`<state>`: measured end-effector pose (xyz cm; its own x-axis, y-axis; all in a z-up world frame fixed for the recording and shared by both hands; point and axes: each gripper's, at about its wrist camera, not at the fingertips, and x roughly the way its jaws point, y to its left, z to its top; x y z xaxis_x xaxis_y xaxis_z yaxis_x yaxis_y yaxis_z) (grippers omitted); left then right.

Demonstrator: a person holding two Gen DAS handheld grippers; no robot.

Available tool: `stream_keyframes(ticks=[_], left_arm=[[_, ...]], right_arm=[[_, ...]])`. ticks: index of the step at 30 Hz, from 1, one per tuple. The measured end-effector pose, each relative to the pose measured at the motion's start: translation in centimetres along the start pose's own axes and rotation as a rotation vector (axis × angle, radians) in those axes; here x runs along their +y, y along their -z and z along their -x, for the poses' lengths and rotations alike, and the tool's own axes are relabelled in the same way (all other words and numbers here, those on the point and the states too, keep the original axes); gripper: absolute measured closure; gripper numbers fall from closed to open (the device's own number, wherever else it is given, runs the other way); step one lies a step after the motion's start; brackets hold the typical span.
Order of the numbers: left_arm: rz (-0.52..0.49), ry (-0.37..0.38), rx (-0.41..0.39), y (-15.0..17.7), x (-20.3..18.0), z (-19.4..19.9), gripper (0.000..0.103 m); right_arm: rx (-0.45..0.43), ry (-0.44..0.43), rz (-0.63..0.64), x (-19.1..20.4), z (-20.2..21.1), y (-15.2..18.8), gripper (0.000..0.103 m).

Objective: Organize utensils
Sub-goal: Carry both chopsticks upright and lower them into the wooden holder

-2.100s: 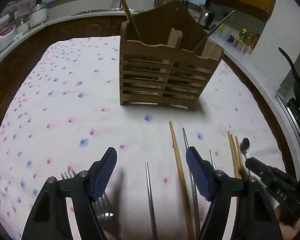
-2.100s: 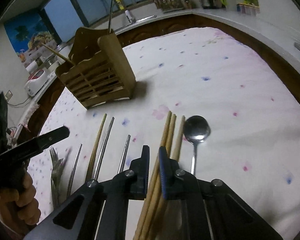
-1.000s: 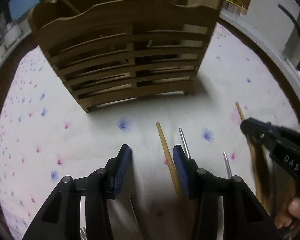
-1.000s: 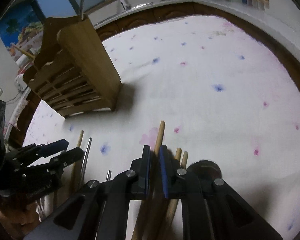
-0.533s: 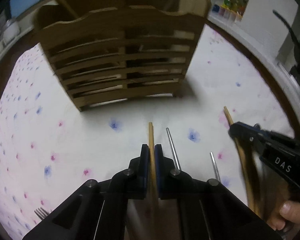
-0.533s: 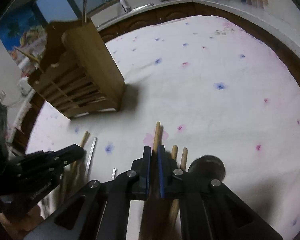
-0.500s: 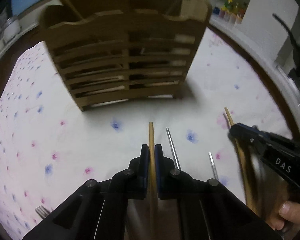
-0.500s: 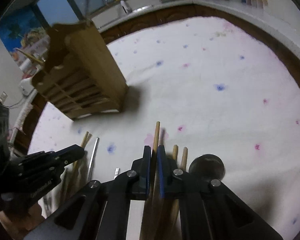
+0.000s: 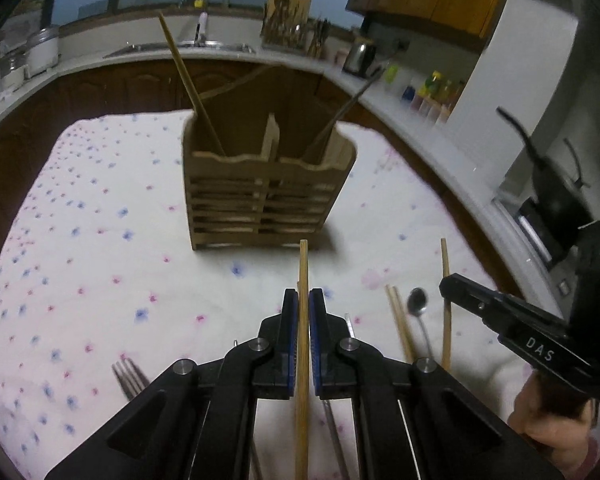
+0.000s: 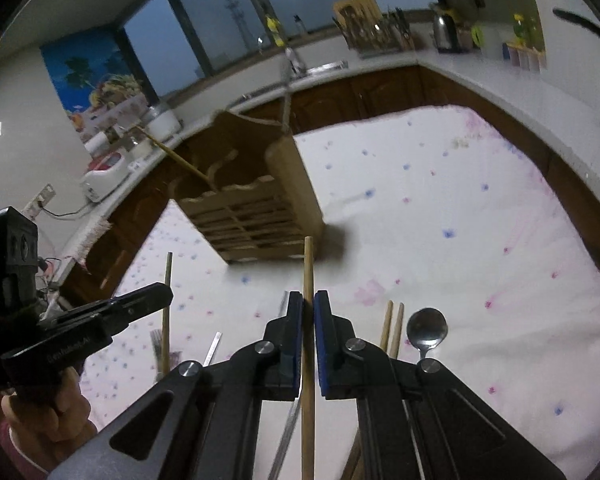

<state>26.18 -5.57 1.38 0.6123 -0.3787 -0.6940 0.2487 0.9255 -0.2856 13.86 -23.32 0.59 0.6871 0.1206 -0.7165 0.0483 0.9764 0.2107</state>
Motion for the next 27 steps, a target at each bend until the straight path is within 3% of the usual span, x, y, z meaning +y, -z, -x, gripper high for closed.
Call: stream_keyframes(ticks=[12,27], left_arm=[[0.018,0.046,-0.170,2.4,1.2,11.5,0.100],[0.037,0.044,-0.276,3.3,2.3,15.8,0.100]], right_arm=[[-0.194,-0.012,0.064,2.8,6.9,-0.1,0.097],[-0.298,-0.016,0.048,2.8,8.7,-1.2,0.097]])
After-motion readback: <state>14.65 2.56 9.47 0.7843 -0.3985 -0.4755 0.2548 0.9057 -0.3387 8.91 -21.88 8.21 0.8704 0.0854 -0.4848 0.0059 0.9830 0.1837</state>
